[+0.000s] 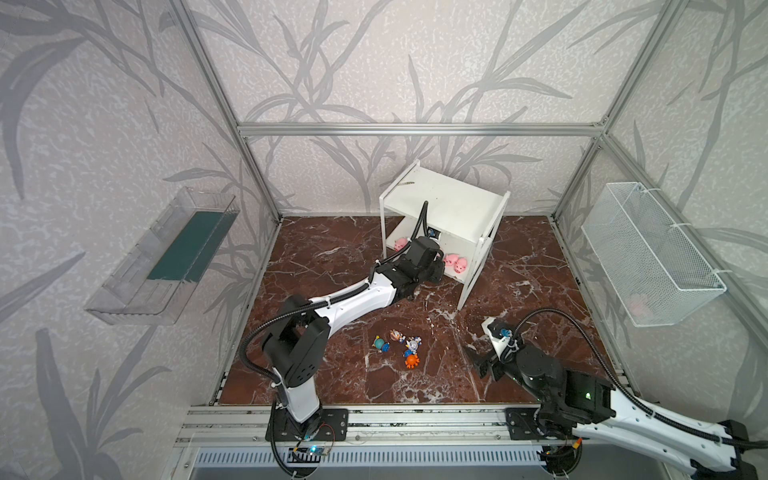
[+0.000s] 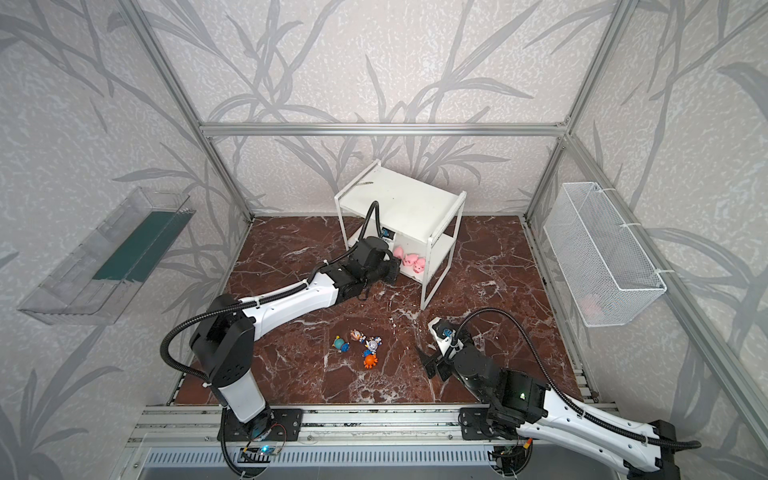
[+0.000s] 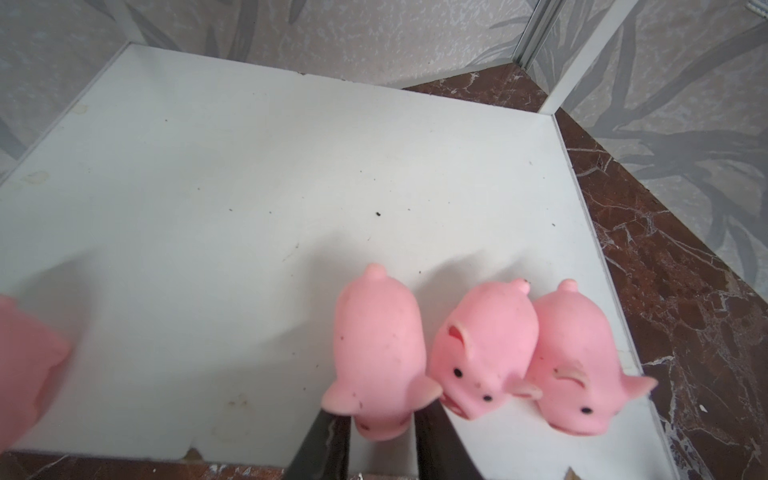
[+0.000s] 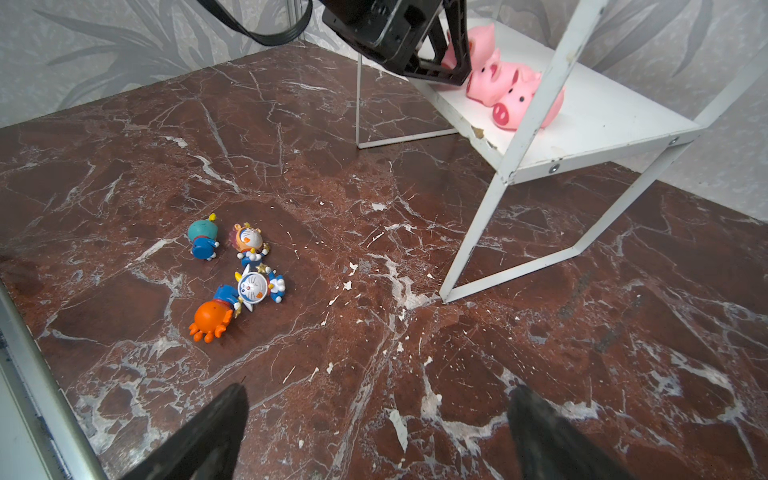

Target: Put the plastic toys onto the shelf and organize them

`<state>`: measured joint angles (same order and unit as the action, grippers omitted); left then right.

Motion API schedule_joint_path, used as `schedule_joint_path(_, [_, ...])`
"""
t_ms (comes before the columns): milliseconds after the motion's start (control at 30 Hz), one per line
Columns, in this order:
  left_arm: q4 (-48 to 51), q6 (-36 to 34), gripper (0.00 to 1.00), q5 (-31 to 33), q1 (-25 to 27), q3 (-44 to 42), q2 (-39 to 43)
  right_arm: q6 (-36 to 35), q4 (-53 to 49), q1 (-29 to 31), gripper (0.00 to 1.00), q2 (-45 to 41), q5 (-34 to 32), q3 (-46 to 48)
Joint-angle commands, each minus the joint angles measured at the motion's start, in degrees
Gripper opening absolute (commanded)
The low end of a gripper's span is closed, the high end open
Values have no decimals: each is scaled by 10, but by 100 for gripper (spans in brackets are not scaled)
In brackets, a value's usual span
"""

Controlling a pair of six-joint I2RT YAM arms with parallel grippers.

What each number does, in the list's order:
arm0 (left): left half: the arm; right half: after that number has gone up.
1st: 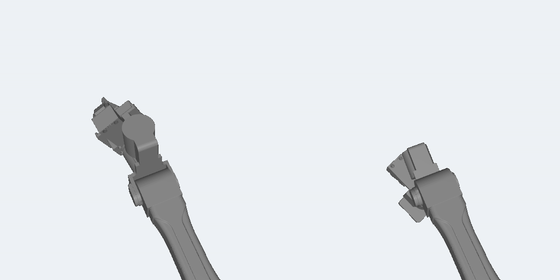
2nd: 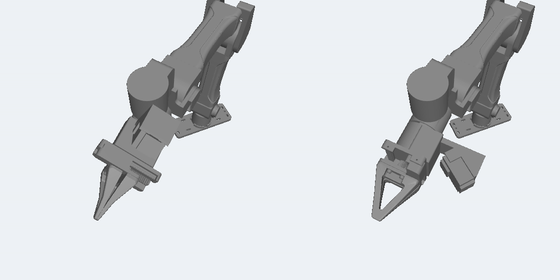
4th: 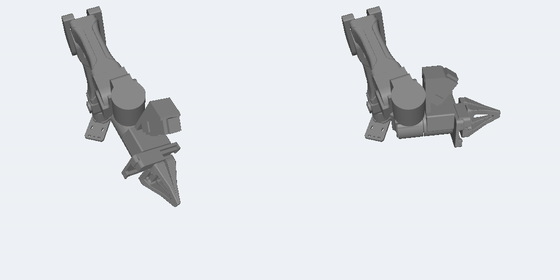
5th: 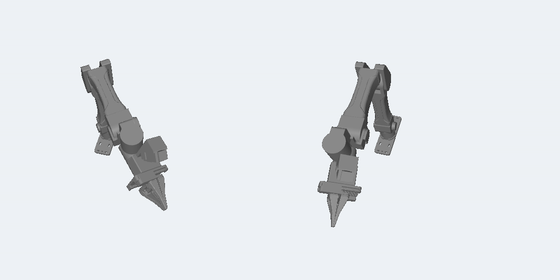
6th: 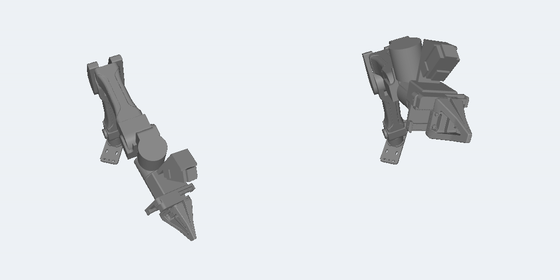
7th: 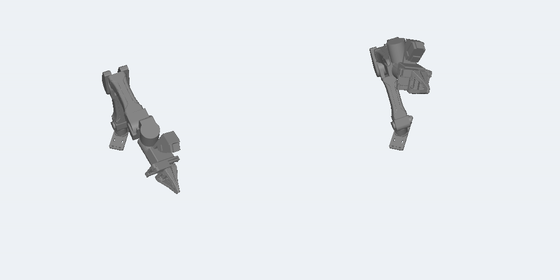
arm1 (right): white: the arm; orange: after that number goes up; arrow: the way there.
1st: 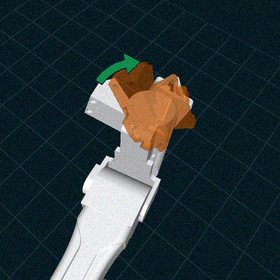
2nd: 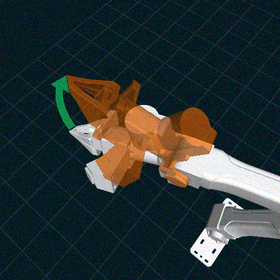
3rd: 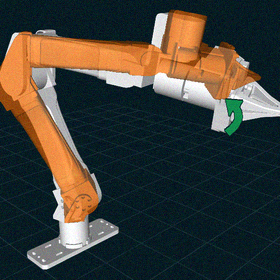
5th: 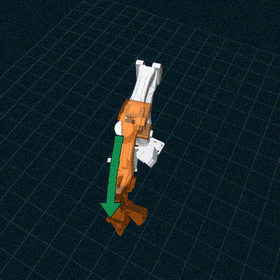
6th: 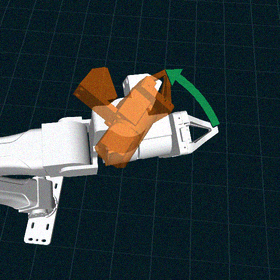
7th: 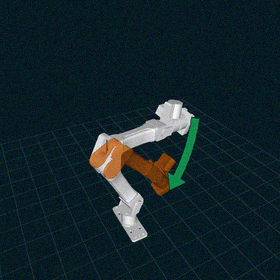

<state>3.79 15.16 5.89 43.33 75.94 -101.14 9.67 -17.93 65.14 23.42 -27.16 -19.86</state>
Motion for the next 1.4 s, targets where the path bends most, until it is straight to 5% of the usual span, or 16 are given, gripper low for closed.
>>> schedule_joint_path(0, [3,-1,33,3,-3,14,-7,7,0,0,97,-7,-6,3])
schedule_joint_path(567, [23,-15,47,43,-3,5,31,3,7,0,97,-5,-2,5])
schedule_joint_path(1100, [51,-36,62,82,-6,-93,166,-7,33,-1,97,20,5,6])
schedule_joint_path(1367, [65,-28,69,39,-63,-132,213,-7,42,-1,97,30,8,7])
